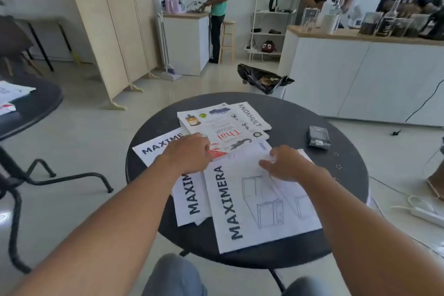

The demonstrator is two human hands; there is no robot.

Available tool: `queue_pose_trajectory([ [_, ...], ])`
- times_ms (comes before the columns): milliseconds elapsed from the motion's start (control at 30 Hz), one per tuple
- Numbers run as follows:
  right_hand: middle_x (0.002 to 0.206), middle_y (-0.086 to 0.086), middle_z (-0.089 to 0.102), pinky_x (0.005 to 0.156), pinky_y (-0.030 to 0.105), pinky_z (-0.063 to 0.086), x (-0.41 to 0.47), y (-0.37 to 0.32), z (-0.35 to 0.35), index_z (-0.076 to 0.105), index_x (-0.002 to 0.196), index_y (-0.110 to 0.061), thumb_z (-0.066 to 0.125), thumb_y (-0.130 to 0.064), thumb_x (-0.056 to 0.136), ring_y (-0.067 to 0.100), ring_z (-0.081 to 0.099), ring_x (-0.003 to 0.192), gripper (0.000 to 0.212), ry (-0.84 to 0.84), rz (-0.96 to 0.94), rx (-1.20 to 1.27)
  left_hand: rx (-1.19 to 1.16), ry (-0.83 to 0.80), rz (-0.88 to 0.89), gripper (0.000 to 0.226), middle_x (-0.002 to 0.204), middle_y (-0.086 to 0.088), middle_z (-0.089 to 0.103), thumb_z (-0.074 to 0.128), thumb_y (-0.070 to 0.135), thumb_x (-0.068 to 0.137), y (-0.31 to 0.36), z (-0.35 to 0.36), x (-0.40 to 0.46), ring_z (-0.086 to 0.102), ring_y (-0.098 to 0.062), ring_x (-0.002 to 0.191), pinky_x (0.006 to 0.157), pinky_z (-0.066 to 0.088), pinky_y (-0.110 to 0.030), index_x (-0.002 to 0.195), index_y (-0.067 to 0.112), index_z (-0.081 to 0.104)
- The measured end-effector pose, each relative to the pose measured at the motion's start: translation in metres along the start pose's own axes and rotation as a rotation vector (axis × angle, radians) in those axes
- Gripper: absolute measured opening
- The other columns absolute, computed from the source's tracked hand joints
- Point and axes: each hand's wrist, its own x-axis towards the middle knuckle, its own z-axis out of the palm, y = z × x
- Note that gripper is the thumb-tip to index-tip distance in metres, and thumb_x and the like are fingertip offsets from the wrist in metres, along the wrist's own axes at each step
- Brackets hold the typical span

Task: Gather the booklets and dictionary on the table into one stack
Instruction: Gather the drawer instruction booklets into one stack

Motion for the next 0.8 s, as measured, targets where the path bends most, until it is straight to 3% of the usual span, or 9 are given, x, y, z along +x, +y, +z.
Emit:
queue_pose_trajectory([
  [67, 0.154, 0.002, 0.039, 0.114, 0.055, 0.029, -0.01, 0.001, 0.011, 0.042, 0.148, -0.02, 0.045, -0.06, 0.092, 0.029, 0.035, 0.142, 0.069, 0.052, 0.024, 0.021, 0.006, 0.007, -0.012, 0.04, 0.133, 0.0, 0.055, 0.047, 0.049, 0.096, -0.004, 0.01, -0.009, 0.057, -0.025, 0.117, 0.085, 0.046, -0.039, 0.122, 0.022, 0.06],
  [133, 0.161, -0.002, 0.031, 0.119, 0.058, 0.016, -0.015, 0.006, 0.033, 0.036, 0.152, -0.024, 0.036, -0.061, 0.094, 0.024, 0.026, 0.148, 0.068, 0.171, -0.018, 0.005, -0.001, 0.051, -0.028, 0.045, 0.143, 0.001, 0.05, 0.043, 0.049, 0.097, -0.009, 0.029, -0.022, 0.054, -0.025, 0.123, 0.095, 0.044, -0.045, 0.132, 0.022, 0.056],
  [267, 0.161, -0.004, 0.034, 0.119, 0.056, 0.016, -0.014, 0.01, 0.047, 0.036, 0.15, -0.026, 0.023, -0.062, 0.092, 0.02, 0.026, 0.149, 0.07, 0.319, -0.052, -0.013, -0.16, 0.272, -0.104, 0.044, 0.142, 0.004, 0.055, 0.041, 0.047, 0.1, -0.017, 0.06, -0.035, 0.052, -0.021, 0.128, 0.105, 0.036, -0.047, 0.131, 0.022, 0.06],
  [467, 0.163, -0.004, 0.03, 0.121, 0.055, 0.012, -0.016, 0.009, 0.049, 0.033, 0.154, -0.025, 0.024, -0.061, 0.095, 0.019, 0.022, 0.152, 0.07, 0.304, -0.038, -0.017, -0.247, 0.383, -0.277, 0.035, 0.126, -0.002, 0.063, 0.046, 0.042, 0.097, -0.022, 0.062, -0.035, 0.055, -0.024, 0.117, 0.099, 0.038, -0.047, 0.113, 0.018, 0.067],
  [633, 0.167, -0.002, 0.021, 0.122, 0.057, 0.008, -0.022, 0.007, 0.05, 0.027, 0.156, -0.022, 0.022, -0.069, 0.091, 0.02, 0.013, 0.155, 0.08, 0.277, -0.057, -0.04, -0.255, 0.359, -0.332, 0.042, 0.131, -0.009, 0.06, 0.049, 0.039, 0.097, -0.019, 0.059, -0.042, 0.054, -0.028, 0.12, 0.102, 0.041, -0.046, 0.127, 0.011, 0.061],
  [800, 0.171, -0.001, -0.002, 0.122, 0.057, -0.006, -0.024, 0.015, 0.038, 0.009, 0.161, -0.028, 0.029, -0.079, 0.087, 0.022, -0.007, 0.157, 0.092, 0.068, -0.133, -0.019, -0.134, 0.229, -0.295, 0.06, 0.152, -0.002, 0.046, 0.044, 0.055, 0.097, -0.022, 0.054, -0.05, 0.043, -0.023, 0.139, 0.111, 0.032, -0.046, 0.145, 0.02, 0.047],
])
